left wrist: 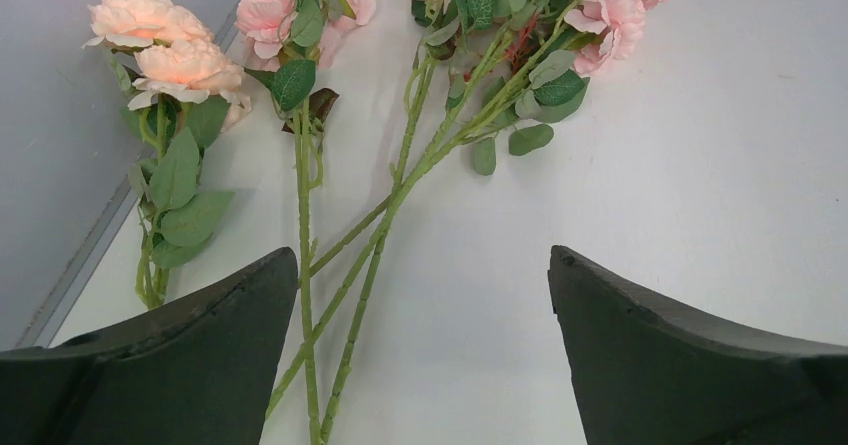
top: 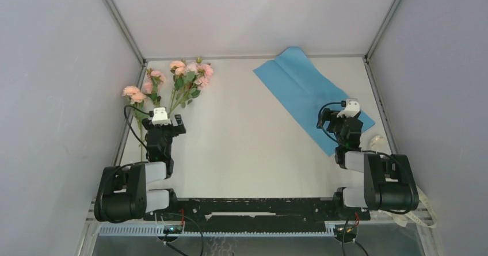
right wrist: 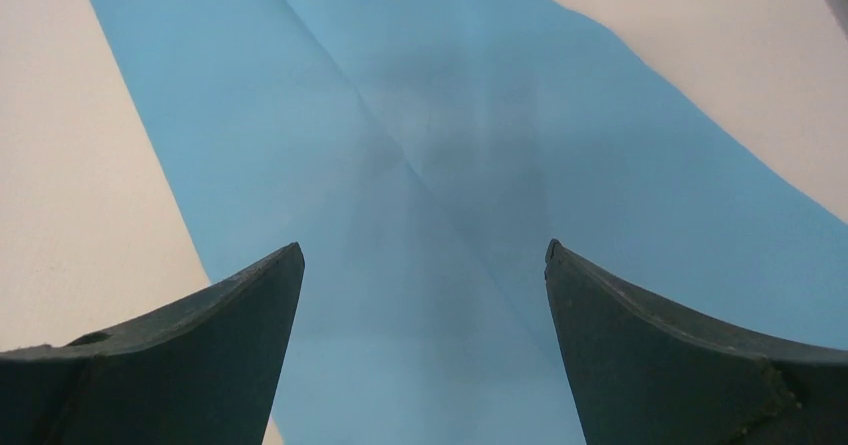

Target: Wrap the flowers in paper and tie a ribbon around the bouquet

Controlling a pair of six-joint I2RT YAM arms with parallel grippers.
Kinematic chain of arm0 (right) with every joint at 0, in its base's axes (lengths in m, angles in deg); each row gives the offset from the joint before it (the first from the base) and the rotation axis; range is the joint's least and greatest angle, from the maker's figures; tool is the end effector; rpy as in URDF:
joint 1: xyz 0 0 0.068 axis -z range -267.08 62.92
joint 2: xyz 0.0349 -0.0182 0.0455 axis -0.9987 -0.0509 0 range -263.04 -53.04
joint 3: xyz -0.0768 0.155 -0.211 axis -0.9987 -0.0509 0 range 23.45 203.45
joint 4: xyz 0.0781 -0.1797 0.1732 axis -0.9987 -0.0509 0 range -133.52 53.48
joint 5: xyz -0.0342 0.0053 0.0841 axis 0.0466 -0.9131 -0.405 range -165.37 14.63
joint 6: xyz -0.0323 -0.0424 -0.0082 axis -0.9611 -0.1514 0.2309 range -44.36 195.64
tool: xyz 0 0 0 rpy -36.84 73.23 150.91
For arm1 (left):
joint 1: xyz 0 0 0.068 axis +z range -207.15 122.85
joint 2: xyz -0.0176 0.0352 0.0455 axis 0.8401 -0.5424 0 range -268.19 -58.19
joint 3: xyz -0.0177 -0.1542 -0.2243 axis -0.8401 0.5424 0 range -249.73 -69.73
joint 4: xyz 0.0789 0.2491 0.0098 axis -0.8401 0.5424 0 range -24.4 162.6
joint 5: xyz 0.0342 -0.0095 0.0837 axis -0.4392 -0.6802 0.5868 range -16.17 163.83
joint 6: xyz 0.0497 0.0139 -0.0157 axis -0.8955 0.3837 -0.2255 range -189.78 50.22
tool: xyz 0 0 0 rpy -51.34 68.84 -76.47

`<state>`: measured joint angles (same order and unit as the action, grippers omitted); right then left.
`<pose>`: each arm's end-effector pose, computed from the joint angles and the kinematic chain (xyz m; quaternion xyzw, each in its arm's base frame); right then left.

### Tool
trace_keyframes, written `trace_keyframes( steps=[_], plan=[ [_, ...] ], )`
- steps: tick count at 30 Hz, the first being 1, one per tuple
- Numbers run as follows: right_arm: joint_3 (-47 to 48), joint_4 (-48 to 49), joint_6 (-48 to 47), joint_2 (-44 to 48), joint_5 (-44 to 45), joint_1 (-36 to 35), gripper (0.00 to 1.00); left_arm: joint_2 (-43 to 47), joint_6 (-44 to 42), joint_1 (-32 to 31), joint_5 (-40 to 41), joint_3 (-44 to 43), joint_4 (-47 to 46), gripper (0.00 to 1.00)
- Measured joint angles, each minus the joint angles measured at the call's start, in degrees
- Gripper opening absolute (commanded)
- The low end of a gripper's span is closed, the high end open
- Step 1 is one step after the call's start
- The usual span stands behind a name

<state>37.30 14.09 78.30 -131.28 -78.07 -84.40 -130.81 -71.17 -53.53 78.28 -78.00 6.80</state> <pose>0.2324 -0.0091 0.1508 0.0221 0.7864 0.0184 0.6170 0.2098 0.0161 0.1600 -0.0405 0.7393 0.0581 0.6697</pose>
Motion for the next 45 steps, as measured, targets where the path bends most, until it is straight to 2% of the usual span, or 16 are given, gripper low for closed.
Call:
trace_keyframes(
  steps=[2,4,7,10,11,12,14,17,19,23,26,30,33,40,42,45],
  plan=[
    [2.14,-6.16,0.59,1.79,-0.87,0.9,0.99,0.0,-0.02,0.0,0.0,0.0,0.0,1.0],
    [6.82,-14.43,1.81,4.11,-1.73,2.16,0.92,0.0,0.0,0.0,0.0,-0.02,-0.02,1.0],
    [20.17,-27.85,4.79,5.18,-2.91,5.86,0.7,0.0,0.0,0.0,0.0,0.0,0.0,1.0],
    [35.08,-40.17,7.56,2.6,-2.89,9.11,0.54,1.16,0.0,0.02,-0.2,-0.66,2.82,1.0],
    [40.37,-44.81,8.28,0.87,-2.16,9.84,0.5,2.58,-0.04,0.17,-0.59,-2.47,7.26,0.99],
    [43.19,-47.28,8.44,-0.46,-1.73,10.21,0.47,3.82,-0.15,0.5,-1.36,-5.88,13.42,0.94],
    [50.21,-54.95,8.74,-5.22,0.5,10.6,0.4,3.91,-1.55,1.16,-3.5,-16.92,28.06,0.85],
    [60.67,-66.03,8.26,-15.5,3.74,10.58,0.28,0.37,-5.79,1.79,-8.66,-39.98,51.1,0.84],
    [67.63,-72.63,7.58,-23.02,5.35,10.58,0.24,0.52,-8.44,1.81,-11.91,-47.45,59.98,0.84],
    [84.94,-84.98,5.49,-39.26,7.72,10.6,0.21,2.91,-14.25,1.11,-17.29,-50.36,77.48,0.84],
    [97.68,-92.21,4.11,-49.68,8.87,10.78,0.24,1.4,-17.59,-0.68,-18.18,-50.36,90.01,0.85],
    [109.18,-98.49,3.02,-58.82,10.56,10.97,0.36,-1.16,-19.96,-3.56,-18.1,-50.47,99.78,0.85],
    [116.37,-101.96,2.14,-64.32,11.72,11.08,0.38,-2.84,-20.85,-6.47,-17.86,-51.23,104.63,0.85],
    [120.3,-108.8,-0.35,-68.22,9.09,9.57,0.35,-3.8,-21.68,-11.45,-17.07,-52.52,108.54,0.85],
    [117.83,-110.29,-1.05,-66.66,6.56,8.33,0.31,-3.82,-21.7,-11.85,-16.98,-52.98,109.13,0.85],
    [109.2,-112.54,-2.45,-61.75,-0.31,4.74,0.31,-3.78,-21.79,-12.02,-16.87,-53.55,109.57,0.85]
  ],
)
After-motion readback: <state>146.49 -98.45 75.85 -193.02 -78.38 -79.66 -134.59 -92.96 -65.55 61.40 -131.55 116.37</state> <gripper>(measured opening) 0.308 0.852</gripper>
